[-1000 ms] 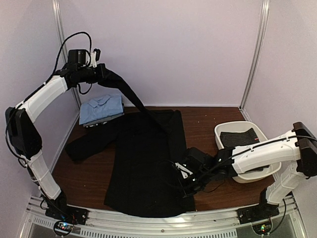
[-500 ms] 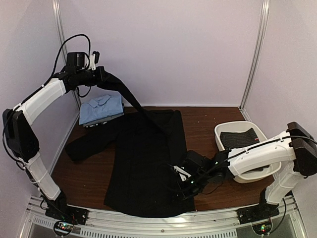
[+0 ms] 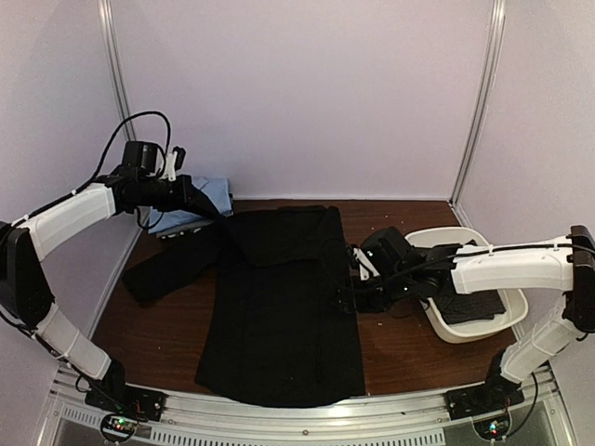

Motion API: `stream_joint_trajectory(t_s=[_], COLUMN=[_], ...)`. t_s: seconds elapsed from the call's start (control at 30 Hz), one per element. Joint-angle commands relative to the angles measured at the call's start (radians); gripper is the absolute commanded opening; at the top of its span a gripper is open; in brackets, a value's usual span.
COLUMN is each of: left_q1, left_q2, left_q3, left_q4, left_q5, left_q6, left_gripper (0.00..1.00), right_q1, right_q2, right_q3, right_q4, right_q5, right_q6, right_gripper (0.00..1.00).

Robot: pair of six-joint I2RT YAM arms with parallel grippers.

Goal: Fold and stack the long sleeve shirts
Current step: Fold the flattened shirt at the center of the board, then fold the sleeve of the 1/3-folded shirt.

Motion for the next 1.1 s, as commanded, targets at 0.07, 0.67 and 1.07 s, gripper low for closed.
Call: stream_joint_trajectory(t_s=[0.07, 0.67, 1.07], left_q1=[-0.003, -0.003, -0.004], left_q2=[-0.136, -0.290, -0.391], left_q3=[-0.071, -0.181, -0.303], left_q4=[0.049, -0.001, -0.010], left_q5=[-0.010, -0.108, -0.071], left_q6=[-0.009, -0.039, -0.093], left_gripper=[0.00, 0.00, 0.00], right_q1=[-0.136, -0.381, -0.444], right_q2=[0.019, 0.597, 0.826], right_q3=[0.075, 0.600, 0.822], right_q4=[0.160, 0.288, 0.264], right_q5=[0.098, -0.094, -0.156], right_q6=[-0.030, -0.111, -0.092], right_gripper=[0.58, 0.25, 0.18])
